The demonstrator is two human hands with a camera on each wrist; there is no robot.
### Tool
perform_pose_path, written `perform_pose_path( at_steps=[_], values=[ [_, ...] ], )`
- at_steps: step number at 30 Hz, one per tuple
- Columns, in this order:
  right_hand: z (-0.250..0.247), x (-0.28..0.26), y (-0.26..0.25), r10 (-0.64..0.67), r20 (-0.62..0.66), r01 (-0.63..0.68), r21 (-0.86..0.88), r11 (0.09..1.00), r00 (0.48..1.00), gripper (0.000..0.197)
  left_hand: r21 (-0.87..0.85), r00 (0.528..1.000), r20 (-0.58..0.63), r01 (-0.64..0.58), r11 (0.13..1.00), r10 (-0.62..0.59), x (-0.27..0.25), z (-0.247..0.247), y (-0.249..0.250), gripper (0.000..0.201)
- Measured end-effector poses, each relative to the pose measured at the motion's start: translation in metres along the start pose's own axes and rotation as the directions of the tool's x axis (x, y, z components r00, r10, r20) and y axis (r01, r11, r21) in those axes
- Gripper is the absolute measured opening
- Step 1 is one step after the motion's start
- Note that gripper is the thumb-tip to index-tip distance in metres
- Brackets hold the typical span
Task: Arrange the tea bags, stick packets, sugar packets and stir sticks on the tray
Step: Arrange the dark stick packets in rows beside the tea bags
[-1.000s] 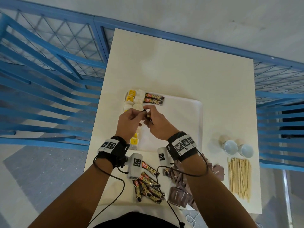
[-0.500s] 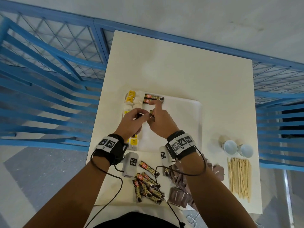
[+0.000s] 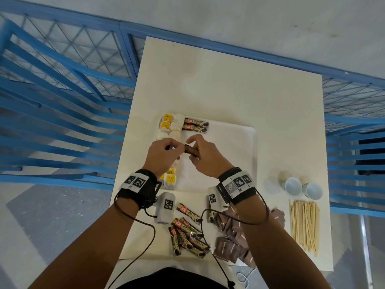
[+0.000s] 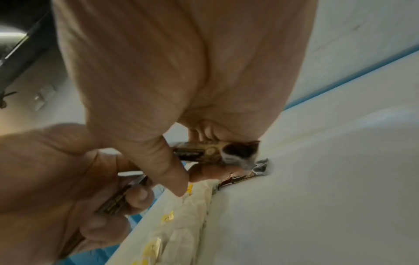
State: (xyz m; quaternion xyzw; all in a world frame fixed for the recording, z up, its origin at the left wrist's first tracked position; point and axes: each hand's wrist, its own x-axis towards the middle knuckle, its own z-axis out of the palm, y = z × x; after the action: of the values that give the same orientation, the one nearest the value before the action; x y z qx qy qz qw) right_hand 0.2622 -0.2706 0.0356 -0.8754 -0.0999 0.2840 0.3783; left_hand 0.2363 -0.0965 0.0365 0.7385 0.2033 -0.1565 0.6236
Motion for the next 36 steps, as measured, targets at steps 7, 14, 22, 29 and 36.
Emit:
perform_pose_path(
  at_steps=[7, 14, 22, 29, 36],
  values=[
    [-0.015, -0.003, 0.006, -0.029, -0.188, 0.049, 0.104, 0.993, 0.982, 0.019, -0.034, 0.995, -0.078, 0.053, 0.998, -0.055, 0.009, -0.005, -0.009, 0.014],
    [-0.009, 0.002, 0.004, -0.057, -0.260, 0.084, 0.094, 0.992, 0.964, 0.025, -0.166, 0.991, -0.026, 0.127, 0.978, -0.133, 0.009, -0.001, -0.010, 0.019],
    [-0.008, 0.004, 0.008, -0.129, -0.271, 0.143, 0.031, 0.989, 0.954, 0.021, -0.138, 0.994, -0.042, 0.097, 0.986, -0.103, 0.015, -0.005, -0.017, 0.022],
    [-0.004, 0.030, 0.040, -0.029, -0.317, -0.047, -0.230, 0.972, 0.948, 0.025, -0.153, 0.990, -0.037, 0.128, 0.980, -0.135, 0.018, -0.008, -0.023, 0.013],
    [0.017, 0.052, 0.054, -0.128, -0.396, -0.052, -0.413, 0.909, 0.909, 0.021, -0.140, 0.988, -0.041, 0.143, 0.980, -0.150, 0.017, -0.013, -0.026, 0.011]
  ],
)
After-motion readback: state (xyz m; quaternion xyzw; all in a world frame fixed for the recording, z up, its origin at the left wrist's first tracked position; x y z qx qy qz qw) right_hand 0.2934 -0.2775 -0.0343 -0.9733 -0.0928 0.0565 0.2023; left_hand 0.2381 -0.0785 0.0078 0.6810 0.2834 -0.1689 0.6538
